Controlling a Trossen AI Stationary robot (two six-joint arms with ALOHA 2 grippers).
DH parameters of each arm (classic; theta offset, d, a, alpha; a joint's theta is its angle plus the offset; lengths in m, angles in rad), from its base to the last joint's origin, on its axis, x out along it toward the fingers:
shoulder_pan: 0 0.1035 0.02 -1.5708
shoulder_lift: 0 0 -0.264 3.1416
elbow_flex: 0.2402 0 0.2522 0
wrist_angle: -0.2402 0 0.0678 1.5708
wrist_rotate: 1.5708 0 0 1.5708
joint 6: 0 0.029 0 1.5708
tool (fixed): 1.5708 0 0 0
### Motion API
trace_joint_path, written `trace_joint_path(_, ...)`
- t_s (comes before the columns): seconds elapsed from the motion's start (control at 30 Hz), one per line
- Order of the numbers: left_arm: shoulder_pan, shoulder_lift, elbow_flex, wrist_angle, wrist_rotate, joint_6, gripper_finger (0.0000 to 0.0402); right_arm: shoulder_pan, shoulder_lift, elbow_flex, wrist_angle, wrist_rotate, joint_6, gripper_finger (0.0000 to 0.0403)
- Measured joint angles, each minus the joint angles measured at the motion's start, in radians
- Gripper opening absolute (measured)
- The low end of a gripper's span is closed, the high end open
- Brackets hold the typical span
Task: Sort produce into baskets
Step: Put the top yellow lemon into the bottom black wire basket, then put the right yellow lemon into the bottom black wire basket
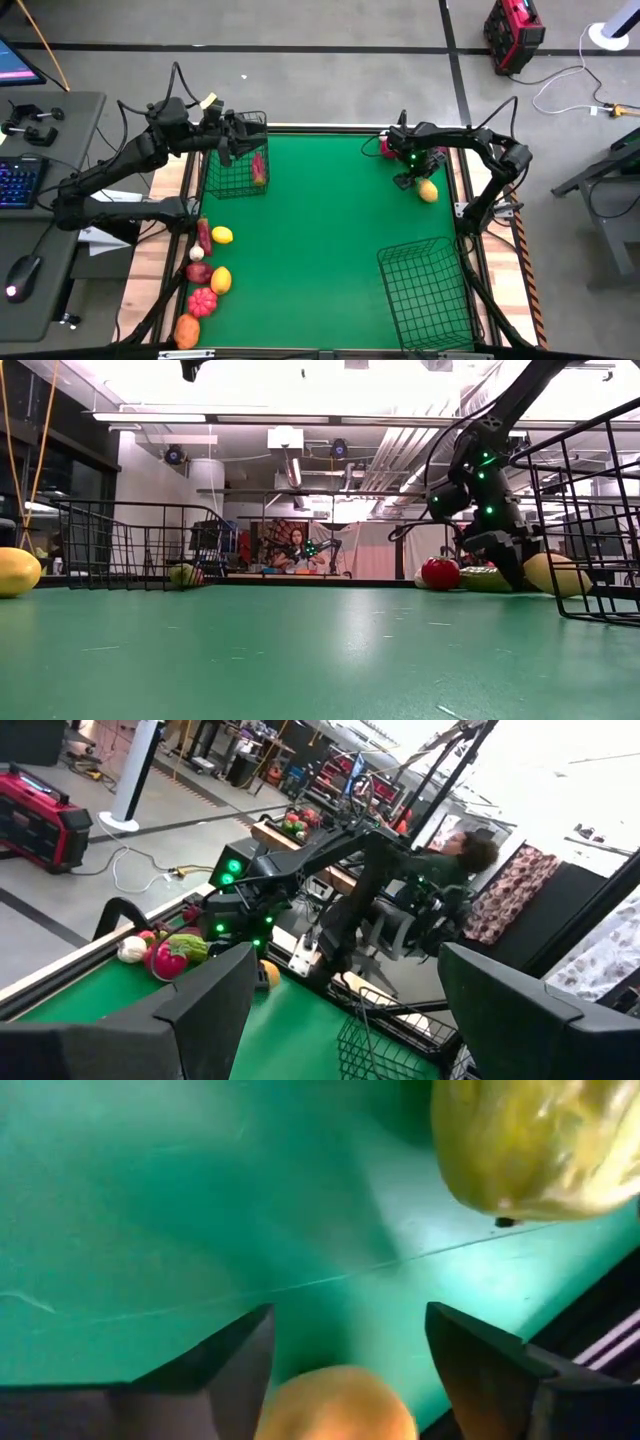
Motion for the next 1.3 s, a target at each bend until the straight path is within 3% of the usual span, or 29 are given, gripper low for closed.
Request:
trace_joint_path(0.23, 0.0, 0.0, 0.0, 0.0, 0.0, 0.0, 0.0303, 0.0, 0.0, 0.0, -0.003, 0.0, -0.019, 0.0151)
trace_joint_path(0.37, 0.0, 0.0, 0.0, 0.0, 0.0, 0.0, 0.0303, 0.0, 0.0, 0.0, -0.003, 0.0, -0.023, 0.0141)
trace_joint_path(0.67, 0.0, 0.0, 0.0, 0.0, 0.0, 0.001, 0.0303, -0.001, 0.0, 0.025, -0.035, 0.0, -0.068, 0.0231)
trace_joint_path(0.87, 0.001, 0.0, 0.0, -0.031, 0.001, 0.016, 0.0303, -0.017, 0.0, 0.124, -0.123, 0.082, -0.091, 0.0291)
trace_joint_path(1.07, 0.001, 0.0, 0.0, -0.12, 0.001, 0.018, 0.0303, -0.03, -0.037, 0.132, -0.233, 0.064, 0.001, 0.0307)
trace_joint_path(1.3, 0.001, 0.0, 0.0, -0.174, 0.001, 0.042, 0.0303, -0.03, -0.208, -0.025, -0.127, -0.029, 0.15, 0.0307)
